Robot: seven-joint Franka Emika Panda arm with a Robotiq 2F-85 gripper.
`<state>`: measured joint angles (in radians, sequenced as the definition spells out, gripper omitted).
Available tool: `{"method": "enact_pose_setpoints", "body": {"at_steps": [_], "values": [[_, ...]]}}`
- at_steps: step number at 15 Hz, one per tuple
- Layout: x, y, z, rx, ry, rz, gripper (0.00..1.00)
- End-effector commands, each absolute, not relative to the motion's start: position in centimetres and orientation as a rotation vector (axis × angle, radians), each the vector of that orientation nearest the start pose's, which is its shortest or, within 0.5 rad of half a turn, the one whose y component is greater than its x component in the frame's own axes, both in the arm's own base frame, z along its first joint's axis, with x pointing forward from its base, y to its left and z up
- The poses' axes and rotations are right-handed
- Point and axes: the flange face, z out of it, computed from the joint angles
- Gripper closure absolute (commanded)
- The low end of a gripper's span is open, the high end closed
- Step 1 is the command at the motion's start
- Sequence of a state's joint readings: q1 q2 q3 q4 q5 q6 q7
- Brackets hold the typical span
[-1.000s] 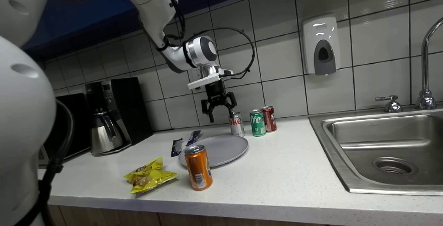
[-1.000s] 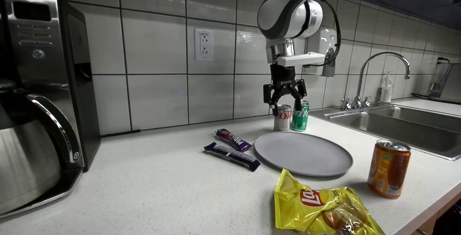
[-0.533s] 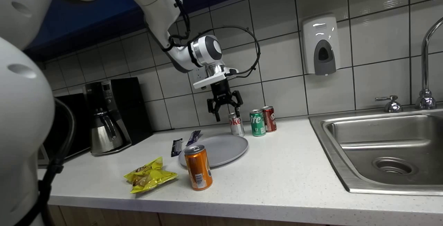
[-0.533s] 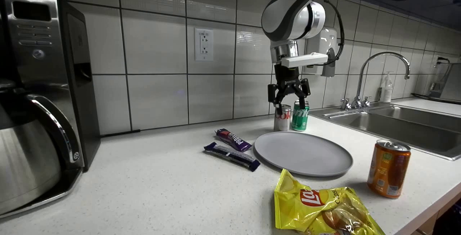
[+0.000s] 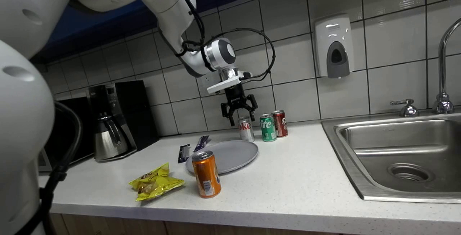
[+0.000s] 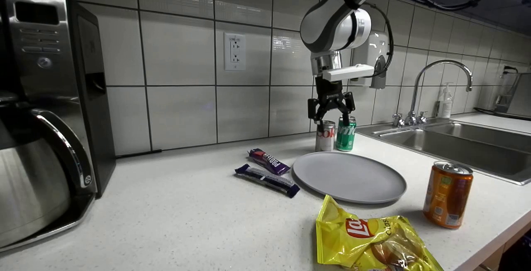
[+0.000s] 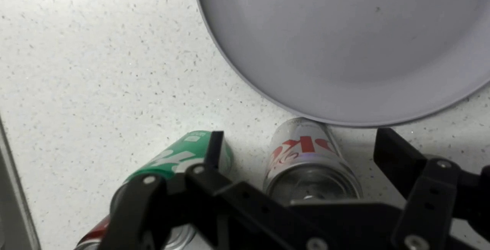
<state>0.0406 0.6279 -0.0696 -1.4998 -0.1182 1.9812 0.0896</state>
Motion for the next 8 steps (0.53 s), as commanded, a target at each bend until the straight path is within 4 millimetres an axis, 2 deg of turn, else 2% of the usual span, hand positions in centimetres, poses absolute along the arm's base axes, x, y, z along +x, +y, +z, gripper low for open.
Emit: {"method": "enact_pose_setpoints", "body": {"at_steps": [1, 8], "values": [[71.0, -2.5, 29.2, -3.29, 0.046, 0.214, 0.0], [72.3, -2.1, 28.7, -3.285, 0.012, 0.187, 0.0]]}}
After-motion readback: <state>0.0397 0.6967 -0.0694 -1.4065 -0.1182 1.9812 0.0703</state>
